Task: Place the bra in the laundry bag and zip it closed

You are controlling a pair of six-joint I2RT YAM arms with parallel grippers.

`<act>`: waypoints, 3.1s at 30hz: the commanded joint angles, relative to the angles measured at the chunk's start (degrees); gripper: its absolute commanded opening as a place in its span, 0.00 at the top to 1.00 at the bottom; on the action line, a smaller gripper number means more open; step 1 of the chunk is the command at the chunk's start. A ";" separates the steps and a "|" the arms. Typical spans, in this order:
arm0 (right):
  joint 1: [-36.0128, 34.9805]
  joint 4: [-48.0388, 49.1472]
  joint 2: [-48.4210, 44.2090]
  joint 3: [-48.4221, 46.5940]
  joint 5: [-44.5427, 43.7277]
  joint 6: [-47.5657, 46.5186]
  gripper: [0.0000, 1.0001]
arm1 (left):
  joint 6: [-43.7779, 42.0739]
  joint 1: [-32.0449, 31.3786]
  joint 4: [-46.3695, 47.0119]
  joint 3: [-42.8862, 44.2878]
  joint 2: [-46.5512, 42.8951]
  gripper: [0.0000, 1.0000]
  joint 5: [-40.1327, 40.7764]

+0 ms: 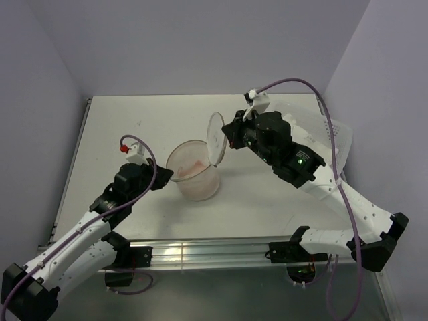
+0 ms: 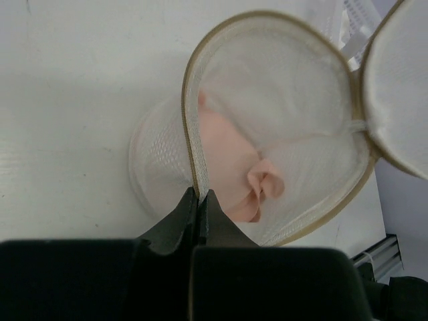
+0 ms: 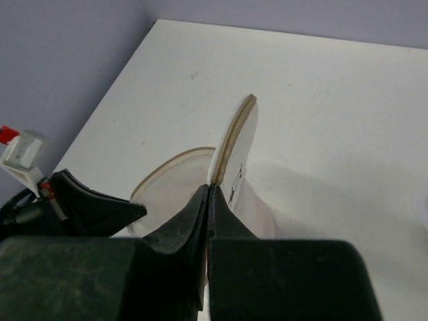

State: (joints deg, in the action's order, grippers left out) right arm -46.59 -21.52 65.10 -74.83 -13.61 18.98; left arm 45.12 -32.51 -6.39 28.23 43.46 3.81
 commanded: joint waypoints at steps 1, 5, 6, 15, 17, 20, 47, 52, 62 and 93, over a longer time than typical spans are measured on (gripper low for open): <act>2.03 3.74 2.05 1.51 5.05 1.14 1.00 | -1.09 -0.18 1.74 3.24 -1.45 1.00 4.09; 2.29 6.93 -1.29 5.48 7.19 2.73 1.00 | -0.83 -0.10 1.12 2.89 -4.17 1.00 4.71; 2.29 7.02 -1.90 6.18 7.36 2.99 1.00 | -0.83 -0.10 0.95 2.97 -5.48 1.00 5.15; 9.22 20.63 -7.62 27.60 17.81 10.81 1.00 | -0.30 -0.10 -3.54 2.89 -5.67 0.98 6.82; 10.11 22.47 -7.45 29.90 18.53 11.51 1.00 | -0.12 -0.10 -3.19 1.92 -5.93 0.95 6.38; 11.43 24.15 -5.87 31.85 20.46 12.22 1.00 | -0.12 -0.10 -3.19 1.92 -5.67 0.94 6.91; 29.43 18.53 -2.18 26.77 6.92 11.43 0.49 | -2.76 -0.18 -6.70 7.45 -9.88 0.44 6.91; 38.57 13.46 10.79 16.59 -1.31 7.40 0.49 | -8.10 -0.10 -8.72 13.60 -12.43 0.43 4.63; 51.06 -1.24 34.03 -2.25 -8.46 -0.17 0.38 | -19.90 -0.18 -11.45 18.36 -19.38 0.35 4.18; 59.16 6.90 35.48 -0.86 4.46 1.31 1.00 | -21.48 2.01 -10.13 15.19 -17.98 0.36 -6.54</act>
State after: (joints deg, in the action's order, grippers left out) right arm 12.64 -21.91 109.97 -77.54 -10.68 18.26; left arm 24.67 -31.03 -18.37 43.29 25.04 -1.06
